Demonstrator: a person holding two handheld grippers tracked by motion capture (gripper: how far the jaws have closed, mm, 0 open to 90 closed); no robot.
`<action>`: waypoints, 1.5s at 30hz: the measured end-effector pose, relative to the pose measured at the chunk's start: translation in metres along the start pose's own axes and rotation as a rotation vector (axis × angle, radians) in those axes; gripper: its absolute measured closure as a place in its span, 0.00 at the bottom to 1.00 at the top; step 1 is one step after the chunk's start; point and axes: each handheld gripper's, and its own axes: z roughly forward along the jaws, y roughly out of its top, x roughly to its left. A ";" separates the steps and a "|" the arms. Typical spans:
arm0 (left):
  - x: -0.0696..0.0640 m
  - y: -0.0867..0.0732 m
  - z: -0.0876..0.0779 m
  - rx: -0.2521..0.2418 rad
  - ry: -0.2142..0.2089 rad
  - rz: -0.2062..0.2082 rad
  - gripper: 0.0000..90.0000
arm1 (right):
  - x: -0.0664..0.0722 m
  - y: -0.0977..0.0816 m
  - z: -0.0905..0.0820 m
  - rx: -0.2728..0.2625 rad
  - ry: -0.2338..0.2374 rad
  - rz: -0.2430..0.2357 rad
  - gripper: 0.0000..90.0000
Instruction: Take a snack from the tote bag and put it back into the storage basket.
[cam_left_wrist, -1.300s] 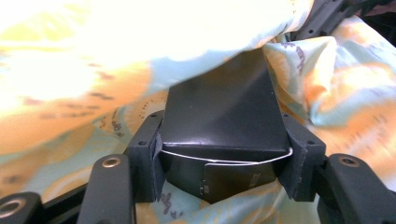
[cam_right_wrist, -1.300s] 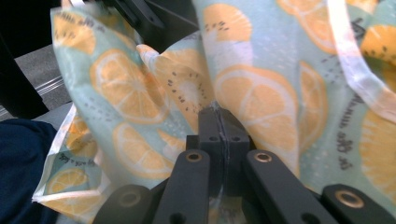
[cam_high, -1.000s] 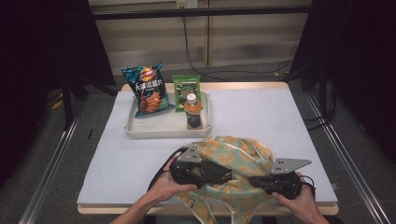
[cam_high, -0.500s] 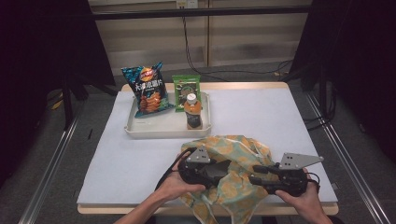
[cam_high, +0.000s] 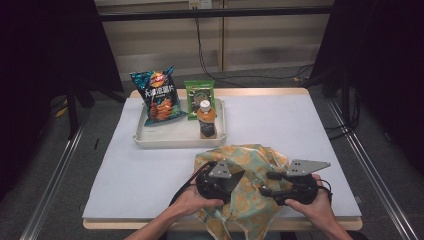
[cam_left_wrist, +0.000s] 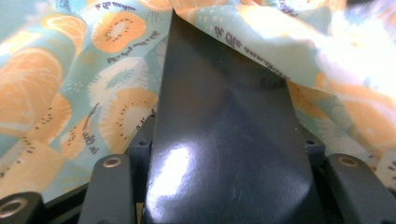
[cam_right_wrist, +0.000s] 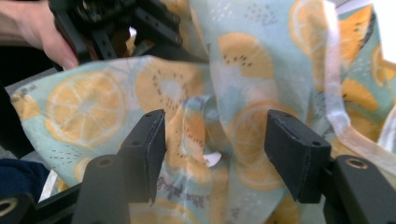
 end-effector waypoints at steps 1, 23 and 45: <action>0.000 0.001 -0.002 -0.005 -0.005 -0.009 0.48 | 0.000 0.000 0.000 0.000 0.000 -0.002 0.43; 0.013 0.026 -0.045 -0.019 -0.035 -0.052 0.48 | 0.003 -0.001 0.007 0.022 -0.001 -0.009 0.64; 0.017 -0.005 -0.084 -0.075 -0.004 -0.047 0.49 | -0.007 -0.004 -0.012 -0.031 -0.033 0.016 1.00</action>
